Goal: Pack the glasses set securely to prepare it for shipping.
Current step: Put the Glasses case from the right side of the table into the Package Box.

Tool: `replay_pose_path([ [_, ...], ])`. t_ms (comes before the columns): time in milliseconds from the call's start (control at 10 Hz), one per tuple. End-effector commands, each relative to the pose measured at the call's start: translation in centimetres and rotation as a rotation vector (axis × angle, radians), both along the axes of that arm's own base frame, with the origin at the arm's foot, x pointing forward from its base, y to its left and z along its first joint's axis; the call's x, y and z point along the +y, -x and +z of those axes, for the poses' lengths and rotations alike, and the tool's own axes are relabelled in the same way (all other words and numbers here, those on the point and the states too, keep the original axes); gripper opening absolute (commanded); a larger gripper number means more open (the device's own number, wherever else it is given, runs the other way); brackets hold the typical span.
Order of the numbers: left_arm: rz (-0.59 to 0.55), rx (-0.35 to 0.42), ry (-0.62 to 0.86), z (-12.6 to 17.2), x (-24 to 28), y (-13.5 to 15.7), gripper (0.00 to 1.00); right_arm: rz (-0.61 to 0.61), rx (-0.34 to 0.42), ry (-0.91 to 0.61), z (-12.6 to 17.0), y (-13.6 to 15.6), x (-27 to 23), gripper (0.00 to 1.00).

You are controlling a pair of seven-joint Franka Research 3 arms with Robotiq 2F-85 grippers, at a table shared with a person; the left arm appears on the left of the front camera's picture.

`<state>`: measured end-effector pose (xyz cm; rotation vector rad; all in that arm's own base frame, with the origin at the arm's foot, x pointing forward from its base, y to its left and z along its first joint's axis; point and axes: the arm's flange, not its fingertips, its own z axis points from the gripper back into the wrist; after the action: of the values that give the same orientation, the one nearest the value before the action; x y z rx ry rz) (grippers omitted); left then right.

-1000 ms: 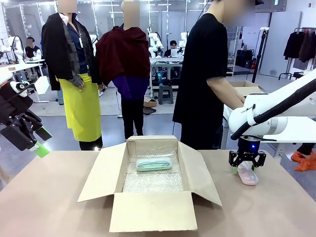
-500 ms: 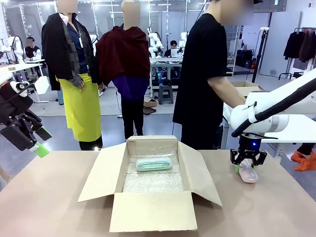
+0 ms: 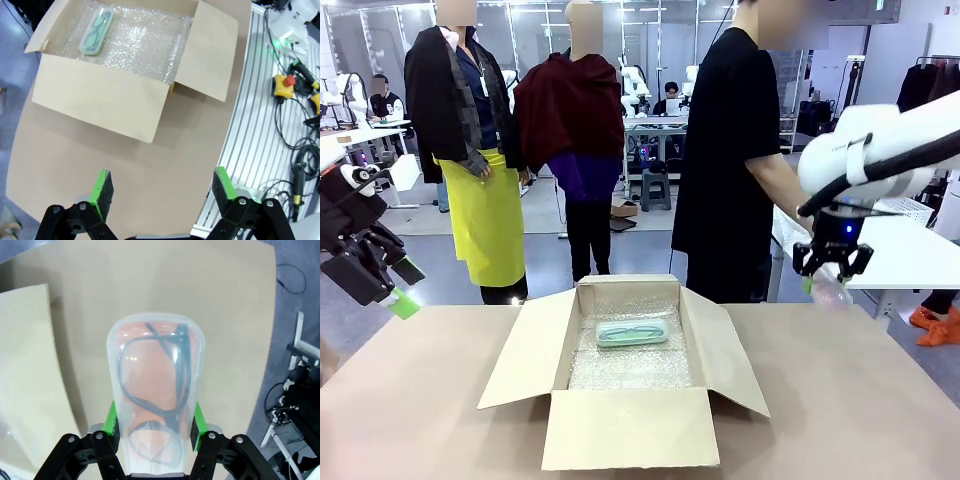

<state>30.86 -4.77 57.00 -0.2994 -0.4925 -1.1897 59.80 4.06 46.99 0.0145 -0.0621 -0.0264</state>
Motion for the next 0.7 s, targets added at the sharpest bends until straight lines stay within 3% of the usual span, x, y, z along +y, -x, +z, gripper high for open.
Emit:
replay_pose_path([
  [0,-0.021,-0.003,0.007,0.1,0.3,0.1,1.00,0.099,0.002,0.014,1.3,0.7,1.0,0.44],
  [100,-0.021,-0.003,0.007,0.1,0.3,0.1,1.00,0.215,-0.009,0.060,2.7,1.4,2.1,0.44],
  [200,-0.021,-0.003,0.007,0.1,0.3,0.1,1.00,0.483,0.042,0.101,4.5,2.7,4.1,0.44],
  [300,-0.021,-0.003,0.007,0.1,0.3,0.1,1.00,0.727,0.035,0.164,5.7,3.7,6.3,0.44],
  [500,-0.021,-0.003,0.007,0.1,0.3,0.1,1.00,1.185,0.012,0.297,5.5,6.1,11.1,0.44],
  [600,-0.021,-0.003,0.007,0.1,0.3,0.1,1.00,1.337,0.018,0.256,5.5,6.9,13.3,0.44],
])
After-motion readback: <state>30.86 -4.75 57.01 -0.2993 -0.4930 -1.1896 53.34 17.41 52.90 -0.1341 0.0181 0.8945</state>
